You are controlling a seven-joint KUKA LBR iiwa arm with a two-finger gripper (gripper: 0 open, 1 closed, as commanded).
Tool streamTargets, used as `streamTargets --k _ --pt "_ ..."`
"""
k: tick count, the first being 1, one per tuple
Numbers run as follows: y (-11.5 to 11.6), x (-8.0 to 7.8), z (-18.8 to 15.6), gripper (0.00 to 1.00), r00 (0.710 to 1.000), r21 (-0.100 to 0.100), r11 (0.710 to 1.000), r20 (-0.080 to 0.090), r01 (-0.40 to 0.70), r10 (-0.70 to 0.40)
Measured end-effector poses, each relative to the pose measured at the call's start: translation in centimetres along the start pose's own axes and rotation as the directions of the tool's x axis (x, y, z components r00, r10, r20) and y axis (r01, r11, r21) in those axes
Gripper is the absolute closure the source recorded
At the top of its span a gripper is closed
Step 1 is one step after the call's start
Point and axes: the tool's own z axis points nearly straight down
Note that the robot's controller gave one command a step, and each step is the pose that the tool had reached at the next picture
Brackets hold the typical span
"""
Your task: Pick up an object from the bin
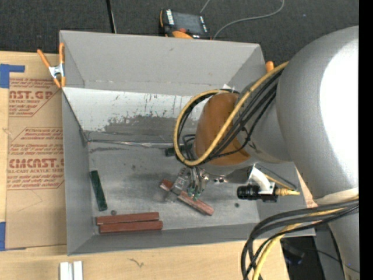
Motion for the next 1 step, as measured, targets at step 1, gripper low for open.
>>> streamTargets --k 1 --pt "0.16 -0.09 -8.16 1.00 1.000 -0.004 1.000 0.006 0.001 -0.001"
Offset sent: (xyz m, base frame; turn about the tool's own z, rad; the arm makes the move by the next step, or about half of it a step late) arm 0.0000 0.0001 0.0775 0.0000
